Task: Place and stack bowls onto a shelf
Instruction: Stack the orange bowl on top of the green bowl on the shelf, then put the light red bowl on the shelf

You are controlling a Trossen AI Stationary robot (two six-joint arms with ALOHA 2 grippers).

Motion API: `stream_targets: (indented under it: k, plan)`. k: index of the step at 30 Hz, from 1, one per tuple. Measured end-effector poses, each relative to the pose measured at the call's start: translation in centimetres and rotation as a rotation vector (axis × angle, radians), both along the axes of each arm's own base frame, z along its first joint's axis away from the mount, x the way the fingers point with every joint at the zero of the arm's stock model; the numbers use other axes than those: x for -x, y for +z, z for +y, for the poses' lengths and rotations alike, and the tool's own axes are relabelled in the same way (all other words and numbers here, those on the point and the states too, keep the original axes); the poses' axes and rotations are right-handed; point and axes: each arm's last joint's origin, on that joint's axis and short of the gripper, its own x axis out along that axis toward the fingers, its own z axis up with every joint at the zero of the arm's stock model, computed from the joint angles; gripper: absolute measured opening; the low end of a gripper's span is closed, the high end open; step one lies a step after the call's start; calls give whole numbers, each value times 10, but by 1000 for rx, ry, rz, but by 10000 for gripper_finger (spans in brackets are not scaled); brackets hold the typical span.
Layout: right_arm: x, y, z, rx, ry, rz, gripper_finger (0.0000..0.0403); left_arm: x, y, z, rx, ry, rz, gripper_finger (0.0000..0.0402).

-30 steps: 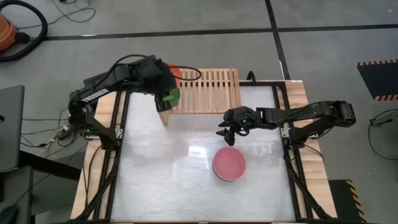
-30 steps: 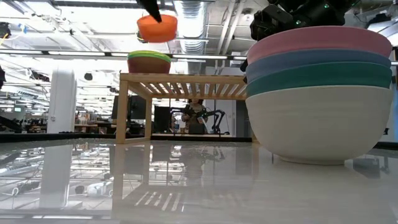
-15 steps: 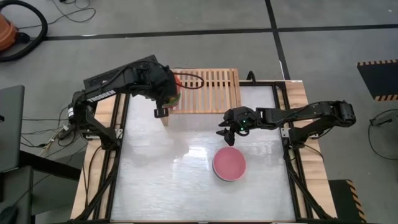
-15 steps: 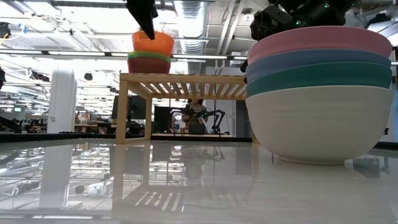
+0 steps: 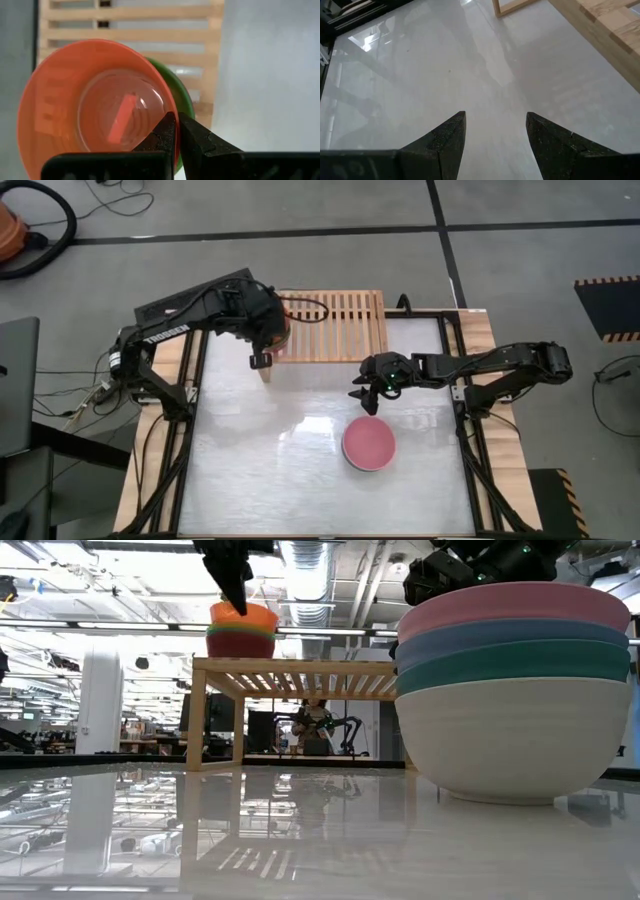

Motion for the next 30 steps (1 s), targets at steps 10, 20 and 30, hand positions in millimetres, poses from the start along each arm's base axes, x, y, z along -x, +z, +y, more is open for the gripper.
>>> stream_targets:
  k: [10, 20, 30]
  plan:
    - [0, 0, 0, 0, 0, 1, 234, 0, -1, -1, 45, 2, -6, 15]
    - [0, 0, 0, -3, -2, -4, 234, 9, 3, -4, 61, -3, 66, 132]
    - [2, 34, -1, 27, 15, 23, 234, 23, 86, -22, 123, 90, -330, 179]
